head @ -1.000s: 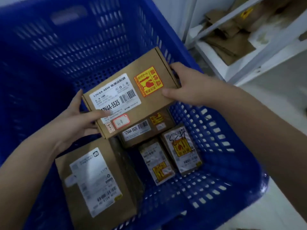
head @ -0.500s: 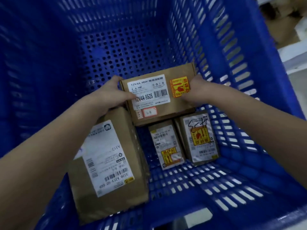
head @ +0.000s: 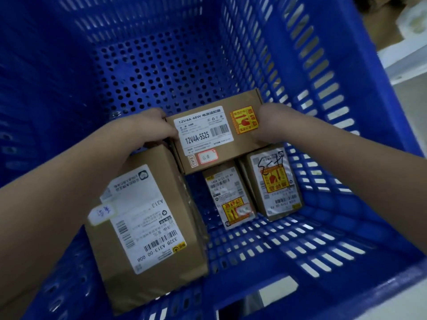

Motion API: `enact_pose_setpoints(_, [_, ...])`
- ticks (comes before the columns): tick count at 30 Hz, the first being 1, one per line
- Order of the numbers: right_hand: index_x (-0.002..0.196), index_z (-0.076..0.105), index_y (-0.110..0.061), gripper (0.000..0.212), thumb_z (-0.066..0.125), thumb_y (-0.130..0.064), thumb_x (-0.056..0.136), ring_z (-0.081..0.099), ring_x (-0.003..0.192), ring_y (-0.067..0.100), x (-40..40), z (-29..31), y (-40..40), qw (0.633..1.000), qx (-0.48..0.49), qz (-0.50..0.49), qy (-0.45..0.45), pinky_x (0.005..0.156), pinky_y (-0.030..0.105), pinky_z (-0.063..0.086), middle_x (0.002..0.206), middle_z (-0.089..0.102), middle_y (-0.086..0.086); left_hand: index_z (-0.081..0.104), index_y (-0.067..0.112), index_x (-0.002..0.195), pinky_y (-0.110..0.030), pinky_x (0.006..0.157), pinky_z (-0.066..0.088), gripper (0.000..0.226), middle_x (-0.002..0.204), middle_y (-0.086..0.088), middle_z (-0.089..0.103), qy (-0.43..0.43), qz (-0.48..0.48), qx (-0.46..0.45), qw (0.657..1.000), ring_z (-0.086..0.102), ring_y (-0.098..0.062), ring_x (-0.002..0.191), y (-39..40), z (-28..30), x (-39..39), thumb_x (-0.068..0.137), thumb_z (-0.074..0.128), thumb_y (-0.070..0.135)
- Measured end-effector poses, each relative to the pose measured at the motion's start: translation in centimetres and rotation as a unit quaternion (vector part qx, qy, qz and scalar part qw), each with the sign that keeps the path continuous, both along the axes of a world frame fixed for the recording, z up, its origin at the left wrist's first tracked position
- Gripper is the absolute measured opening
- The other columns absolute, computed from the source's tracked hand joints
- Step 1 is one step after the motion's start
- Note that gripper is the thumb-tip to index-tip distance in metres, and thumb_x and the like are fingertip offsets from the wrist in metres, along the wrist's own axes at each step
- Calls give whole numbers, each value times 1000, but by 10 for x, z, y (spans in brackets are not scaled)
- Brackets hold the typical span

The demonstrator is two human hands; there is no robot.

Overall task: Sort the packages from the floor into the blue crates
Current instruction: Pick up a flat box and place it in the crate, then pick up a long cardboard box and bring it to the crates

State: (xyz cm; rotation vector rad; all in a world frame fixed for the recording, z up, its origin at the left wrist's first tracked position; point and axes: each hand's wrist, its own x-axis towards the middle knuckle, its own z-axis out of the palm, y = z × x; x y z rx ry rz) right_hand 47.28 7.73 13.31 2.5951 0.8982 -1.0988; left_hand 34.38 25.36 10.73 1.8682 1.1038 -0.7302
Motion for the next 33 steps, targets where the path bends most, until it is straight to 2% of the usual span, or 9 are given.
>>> enact_pose_setpoints(4, [71,44,-14,22,51,-20,92,48,69,18,-3,13,-9,1000,16,-9,-16,46,25,31,76,47,3,24,2,140,-31,60,44,69,99,-12,52,61,-102,89,989,50,-20,77,-10,19,9,88,60,30])
enact_pose_setpoints(6, [69,43,-12,26,54,-23,90,45,64,17,-5,33,-14,997,66,-28,-34,47,28,30,74,46,3,28,3,137,-36,72,45,62,127,-22,44,30,-155,176,972,51,-32,101,-21,36,16,90,56,34])
enact_pose_setpoints(8, [87,55,-4,22,56,-26,88,51,74,21,-7,56,-22,987,145,-49,-51,58,32,40,84,53,7,36,6,134,-44,86,43,53,135,-22,38,-53,-172,239,954,45,-37,117,-36,56,26,91,52,34])
enact_pose_setpoints(11, [114,57,-7,33,56,-23,86,56,97,21,-9,93,-42,952,277,-105,-79,84,33,46,109,60,7,48,7,124,-37,85,40,37,126,-17,47,-244,-168,265,918,49,-31,112,-67,94,45,91,50,25])
enact_pose_setpoints(14, [113,59,-13,30,59,-22,84,57,86,12,-14,132,-76,894,396,-175,-117,75,21,44,104,61,1,55,9,113,-29,83,38,27,116,-11,53,-378,-184,243,874,52,-24,106,-109,130,69,89,52,20])
enact_pose_setpoints(18, [107,59,-13,25,61,-20,83,59,76,7,-25,162,-148,811,482,-282,-177,67,16,47,92,58,-6,56,8,108,-36,88,44,23,112,-11,55,-485,-251,185,817,53,-22,103,-181,163,86,89,50,20])
enact_pose_setpoints(23, [106,54,-16,25,62,-21,83,56,76,-2,-47,140,-242,776,430,-384,-256,70,17,49,102,59,-3,53,11,113,-35,85,43,25,118,-9,53,-516,-366,142,762,53,-23,104,-285,166,88,91,46,20])
enact_pose_setpoints(28, [114,53,-10,35,58,-12,80,60,90,21,-84,85,-328,793,278,-451,-299,72,38,50,115,57,8,48,11,123,-35,82,39,32,127,-12,45,-409,-548,126,719,49,-28,111,-395,135,74,92,47,20])
enact_pose_setpoints(33, [123,45,-9,44,61,-22,83,60,92,31,-149,28,-414,782,177,-561,-208,77,34,45,121,51,11,47,3,121,-35,81,39,32,124,-18,47,-289,-672,116,672,48,-32,111,-455,83,35,93,47,16])
